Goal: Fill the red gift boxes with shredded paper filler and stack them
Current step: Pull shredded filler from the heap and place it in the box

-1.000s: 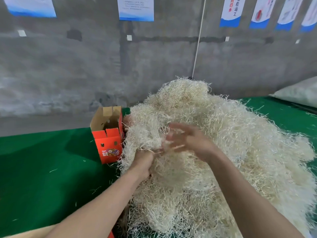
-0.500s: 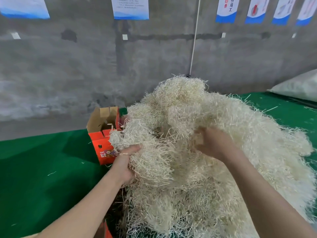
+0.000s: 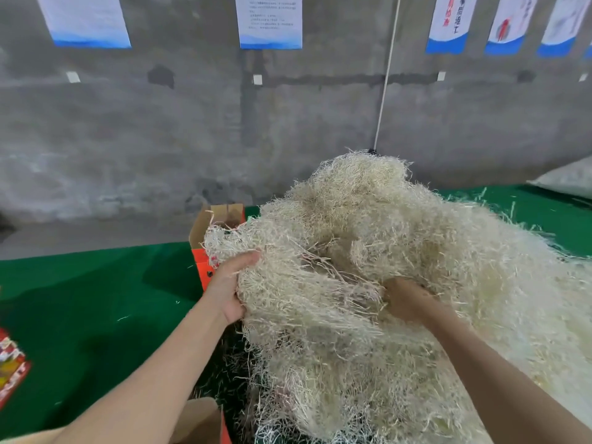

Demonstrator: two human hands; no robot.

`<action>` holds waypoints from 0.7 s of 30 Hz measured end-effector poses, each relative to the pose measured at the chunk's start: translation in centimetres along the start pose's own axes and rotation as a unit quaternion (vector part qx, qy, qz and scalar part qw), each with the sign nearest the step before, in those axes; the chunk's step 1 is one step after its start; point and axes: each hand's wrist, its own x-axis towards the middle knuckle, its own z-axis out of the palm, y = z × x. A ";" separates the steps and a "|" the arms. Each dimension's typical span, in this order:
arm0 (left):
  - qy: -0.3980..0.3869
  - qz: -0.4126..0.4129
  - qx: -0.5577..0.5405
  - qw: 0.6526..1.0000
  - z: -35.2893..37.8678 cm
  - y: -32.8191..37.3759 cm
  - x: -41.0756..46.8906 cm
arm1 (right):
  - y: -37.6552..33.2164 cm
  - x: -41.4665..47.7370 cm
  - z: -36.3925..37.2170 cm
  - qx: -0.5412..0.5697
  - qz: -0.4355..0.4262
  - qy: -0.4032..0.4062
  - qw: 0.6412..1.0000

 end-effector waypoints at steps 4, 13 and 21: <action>0.013 -0.008 -0.011 1.000 -0.2 0.6 0.0 | -3.2 -2.4 -4.8 0.110 -0.144 0.087 0.980; -0.072 -0.057 0.046 0.995 -0.4 1.3 -1.2 | -10.6 -1.7 1.3 0.092 -0.105 0.043 0.989; -0.262 -0.181 0.690 0.650 2.8 -0.3 -0.8 | -8.4 -0.5 -0.4 0.088 -0.075 0.133 0.984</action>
